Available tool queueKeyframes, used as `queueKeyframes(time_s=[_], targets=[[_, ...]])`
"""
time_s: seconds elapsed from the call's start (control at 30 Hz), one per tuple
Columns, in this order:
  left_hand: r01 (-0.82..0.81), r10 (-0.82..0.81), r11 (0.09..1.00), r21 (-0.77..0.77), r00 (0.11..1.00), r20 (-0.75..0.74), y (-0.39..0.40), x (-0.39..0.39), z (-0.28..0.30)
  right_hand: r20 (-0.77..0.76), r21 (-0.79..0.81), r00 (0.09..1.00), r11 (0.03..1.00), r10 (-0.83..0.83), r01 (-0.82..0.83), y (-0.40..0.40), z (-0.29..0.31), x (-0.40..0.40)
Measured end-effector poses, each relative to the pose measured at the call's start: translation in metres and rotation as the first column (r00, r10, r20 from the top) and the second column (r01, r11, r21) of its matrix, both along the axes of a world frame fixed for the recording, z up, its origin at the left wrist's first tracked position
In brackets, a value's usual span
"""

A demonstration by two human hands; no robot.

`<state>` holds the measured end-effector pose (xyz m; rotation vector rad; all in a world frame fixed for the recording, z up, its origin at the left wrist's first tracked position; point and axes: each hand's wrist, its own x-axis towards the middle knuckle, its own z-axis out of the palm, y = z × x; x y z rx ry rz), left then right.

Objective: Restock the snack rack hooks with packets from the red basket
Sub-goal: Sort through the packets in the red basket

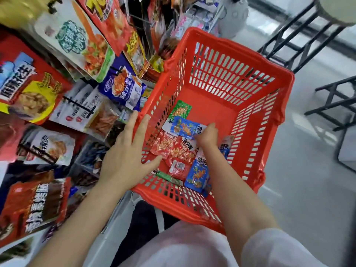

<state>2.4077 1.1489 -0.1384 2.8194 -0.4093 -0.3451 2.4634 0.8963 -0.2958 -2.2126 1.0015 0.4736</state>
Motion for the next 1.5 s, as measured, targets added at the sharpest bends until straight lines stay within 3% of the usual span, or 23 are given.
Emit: queueKeyframes(time_s=[0.1,0.17,0.23,0.3,0.47,0.6,0.73,0.8,0.87,1.1,1.33,1.5], targets=[[-0.007,0.007,0.999,-0.039,1.0,-0.02,0.0,0.014,-0.001,0.056,0.092,0.991,0.989,-0.124,0.119,-0.011,0.006,0.005],[-0.001,0.0,1.0,-0.021,0.999,-0.036,-0.001,0.02,-0.004,0.157,0.31,0.944,0.922,-0.29,0.232,-0.013,0.016,0.007],[-0.001,0.0,1.0,-0.022,0.999,-0.044,-0.001,0.02,-0.005,0.204,0.509,0.907,0.831,-0.369,0.224,-0.015,0.028,0.012],[0.004,-0.007,0.998,-0.059,0.999,-0.051,0.0,0.019,-0.004,0.205,0.599,0.911,0.782,-0.357,0.172,-0.012,0.035,0.022],[0.021,-0.041,0.992,-0.125,0.986,-0.16,0.009,0.021,0.003,0.178,0.481,0.947,0.863,-0.268,0.154,0.013,0.02,0.047],[0.053,-0.078,0.987,-0.153,0.984,-0.162,0.015,0.018,0.001,0.108,0.349,0.957,0.912,-0.27,0.217,0.047,0.006,0.059],[0.045,-0.07,0.987,-0.156,0.986,-0.153,0.015,0.018,0.0,-0.006,0.518,0.881,0.752,-0.473,0.407,0.066,0.007,0.061],[0.044,-0.07,0.986,-0.158,0.985,-0.158,0.015,0.018,-0.001,-0.096,0.588,0.875,0.682,-0.474,0.434,0.071,0.008,0.056],[0.045,-0.069,0.987,-0.153,0.986,-0.155,0.015,0.018,-0.001,-0.158,0.623,0.906,0.673,-0.392,0.4,0.081,0.006,0.051],[0.018,-0.044,0.986,-0.163,0.986,-0.162,0.014,0.017,-0.001,-0.074,0.615,0.935,0.722,-0.348,0.317,0.098,-0.005,0.027],[0.005,-0.045,0.963,-0.27,0.989,-0.14,0.027,-0.006,0.003,0.097,0.549,0.813,0.712,-0.574,0.438,0.074,0.001,0.03],[-0.064,0.029,0.962,-0.264,0.99,-0.137,0.031,-0.014,0.003,0.016,0.625,0.917,0.719,-0.399,0.302,0.091,0.011,0.032]])
